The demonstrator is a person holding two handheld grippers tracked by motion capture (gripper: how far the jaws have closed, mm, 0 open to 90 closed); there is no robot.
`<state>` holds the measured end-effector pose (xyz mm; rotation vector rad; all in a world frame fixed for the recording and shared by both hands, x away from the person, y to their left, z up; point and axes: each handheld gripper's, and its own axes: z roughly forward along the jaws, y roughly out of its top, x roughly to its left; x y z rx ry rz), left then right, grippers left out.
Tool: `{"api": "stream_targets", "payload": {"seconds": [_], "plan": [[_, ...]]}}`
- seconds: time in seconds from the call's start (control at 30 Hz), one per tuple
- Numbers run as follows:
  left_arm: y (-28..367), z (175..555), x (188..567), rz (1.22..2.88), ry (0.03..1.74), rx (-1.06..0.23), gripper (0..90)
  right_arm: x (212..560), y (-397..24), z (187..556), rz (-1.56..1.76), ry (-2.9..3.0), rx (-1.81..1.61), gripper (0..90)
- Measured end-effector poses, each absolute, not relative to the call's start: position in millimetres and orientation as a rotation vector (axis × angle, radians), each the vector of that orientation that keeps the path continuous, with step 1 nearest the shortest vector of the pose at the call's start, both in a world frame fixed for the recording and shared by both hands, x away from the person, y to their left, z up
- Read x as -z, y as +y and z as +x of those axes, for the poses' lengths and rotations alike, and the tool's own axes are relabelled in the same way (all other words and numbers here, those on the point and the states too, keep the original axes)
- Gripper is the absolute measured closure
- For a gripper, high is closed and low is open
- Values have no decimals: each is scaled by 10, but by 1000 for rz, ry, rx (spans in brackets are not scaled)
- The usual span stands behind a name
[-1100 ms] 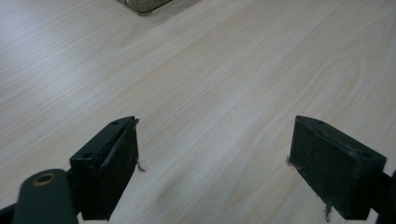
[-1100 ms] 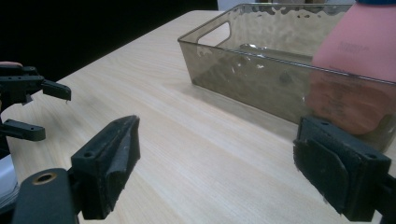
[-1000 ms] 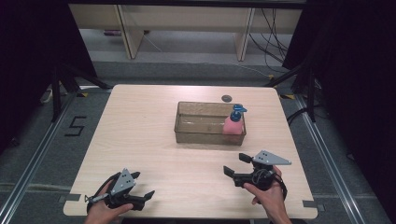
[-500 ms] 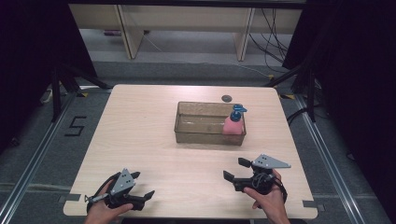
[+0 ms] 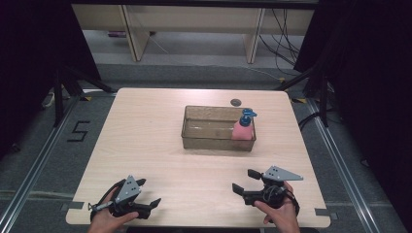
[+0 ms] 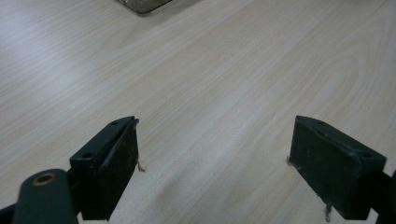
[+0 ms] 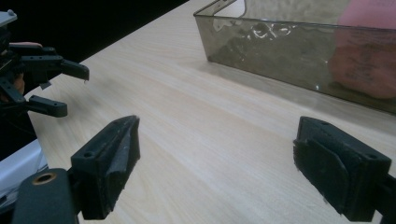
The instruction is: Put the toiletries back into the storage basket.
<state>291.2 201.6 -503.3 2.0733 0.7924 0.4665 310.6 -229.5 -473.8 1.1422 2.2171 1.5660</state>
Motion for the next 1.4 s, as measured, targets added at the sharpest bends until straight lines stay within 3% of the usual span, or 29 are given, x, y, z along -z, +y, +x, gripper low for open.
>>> {"api": "stream_targets", "payload": {"seconds": [1.4], "plan": [[2020, 2916, 5042, 2096, 784, -478, 152, 4856, -2319, 2855, 1125, 2282, -1509, 155]]}}
